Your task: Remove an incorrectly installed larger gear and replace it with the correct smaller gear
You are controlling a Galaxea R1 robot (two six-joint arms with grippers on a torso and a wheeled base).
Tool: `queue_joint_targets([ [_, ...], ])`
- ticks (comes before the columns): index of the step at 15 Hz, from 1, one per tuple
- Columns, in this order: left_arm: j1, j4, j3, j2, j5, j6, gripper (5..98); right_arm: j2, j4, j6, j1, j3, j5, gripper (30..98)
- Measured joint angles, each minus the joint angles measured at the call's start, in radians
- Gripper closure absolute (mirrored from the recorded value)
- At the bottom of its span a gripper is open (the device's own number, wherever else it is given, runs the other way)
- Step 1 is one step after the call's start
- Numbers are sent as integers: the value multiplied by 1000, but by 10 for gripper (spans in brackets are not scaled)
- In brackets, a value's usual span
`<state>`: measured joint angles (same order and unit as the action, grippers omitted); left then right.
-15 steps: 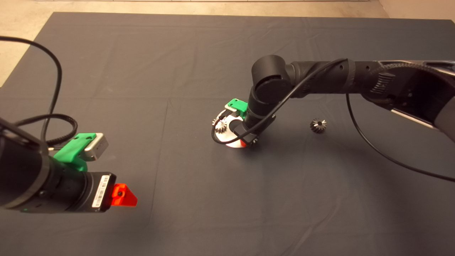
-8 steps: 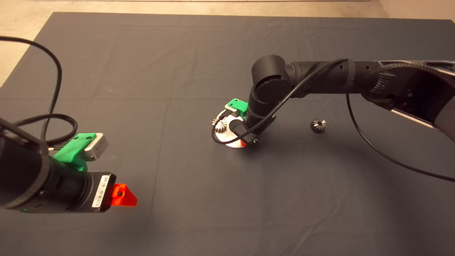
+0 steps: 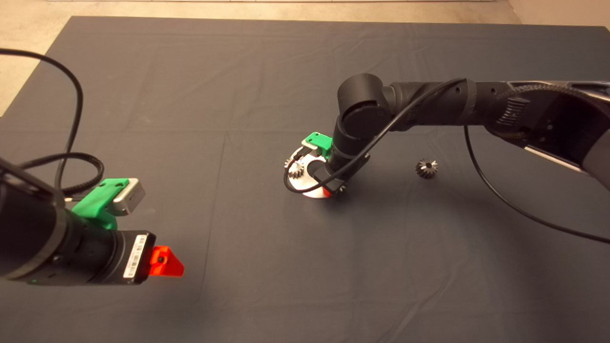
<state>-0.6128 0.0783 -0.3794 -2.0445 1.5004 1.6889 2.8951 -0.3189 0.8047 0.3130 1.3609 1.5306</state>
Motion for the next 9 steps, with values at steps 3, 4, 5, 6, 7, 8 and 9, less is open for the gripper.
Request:
queue_joint_targets([
  [3, 0, 0, 0, 0, 0, 0, 54, 0, 0, 0, 0, 0, 0, 775],
  [4, 0, 0, 0, 0, 0, 0, 54, -1, 0, 0, 0, -3, 0, 775],
  [5, 0, 0, 0, 0, 0, 0, 54, -3, -2, 1, 0, -7, -1, 775],
  [6, 3, 0, 0, 0, 0, 0, 54, -5, -4, 1, 0, -12, -1, 775],
  [7, 6, 0, 0, 0, 0, 0, 54, -6, -7, 1, 0, -18, -2, 776],
  [8, 6, 0, 0, 0, 0, 0, 54, -6, -9, 1, 0, -21, 0, 776],
  [9, 6, 0, 0, 0, 0, 0, 54, -6, -11, 1, 0, -24, 0, 776],
])
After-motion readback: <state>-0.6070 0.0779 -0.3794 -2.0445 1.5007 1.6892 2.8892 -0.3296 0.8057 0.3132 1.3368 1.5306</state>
